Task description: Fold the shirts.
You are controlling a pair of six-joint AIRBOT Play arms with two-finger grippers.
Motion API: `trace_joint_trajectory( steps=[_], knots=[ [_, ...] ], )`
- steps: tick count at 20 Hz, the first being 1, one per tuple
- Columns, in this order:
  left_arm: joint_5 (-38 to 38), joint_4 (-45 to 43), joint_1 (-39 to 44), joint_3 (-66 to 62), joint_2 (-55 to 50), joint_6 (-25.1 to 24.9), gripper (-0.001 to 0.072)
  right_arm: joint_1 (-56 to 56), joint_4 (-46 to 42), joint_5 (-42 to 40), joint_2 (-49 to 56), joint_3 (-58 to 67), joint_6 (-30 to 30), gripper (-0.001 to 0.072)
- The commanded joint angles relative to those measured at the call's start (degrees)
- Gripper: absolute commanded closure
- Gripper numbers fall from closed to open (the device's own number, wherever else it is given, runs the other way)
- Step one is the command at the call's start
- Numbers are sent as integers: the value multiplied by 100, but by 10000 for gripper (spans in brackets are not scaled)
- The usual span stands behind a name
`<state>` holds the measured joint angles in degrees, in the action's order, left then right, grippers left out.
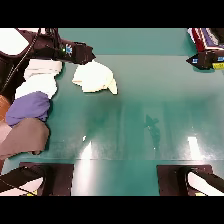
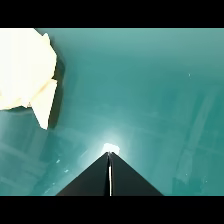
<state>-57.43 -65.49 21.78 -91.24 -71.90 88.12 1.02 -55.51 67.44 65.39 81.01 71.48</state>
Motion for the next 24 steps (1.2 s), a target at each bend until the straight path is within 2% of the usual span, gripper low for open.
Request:
trace_joint_trajectory(
  steps=[1,14,16,17,18,19,21,22,24],
  knots=[
    [-2,-2,0,4,4,-2,681,4,0,0,11,-9,2,695],
    [7,2,0,4,2,-2,682,4,2,2,24,-7,2,694],
    [208,-160,0,7,-11,-9,680,4,4,0,24,-7,2,695],
    [315,-463,-17,7,-33,-4,610,4,4,2,24,-7,2,695],
    [393,-887,-17,7,-87,57,322,4,4,4,24,-7,2,695],
    [435,-1504,-17,9,-212,442,134,7,4,2,24,-7,2,694],
    [332,-2664,-17,11,-616,1086,132,4,2,2,24,-7,2,695],
    [321,-2920,-59,11,-892,1180,132,4,2,7,24,-7,2,695],
    [330,-2756,-289,11,-1556,1250,132,4,4,26,24,-7,2,694]
  ],
)
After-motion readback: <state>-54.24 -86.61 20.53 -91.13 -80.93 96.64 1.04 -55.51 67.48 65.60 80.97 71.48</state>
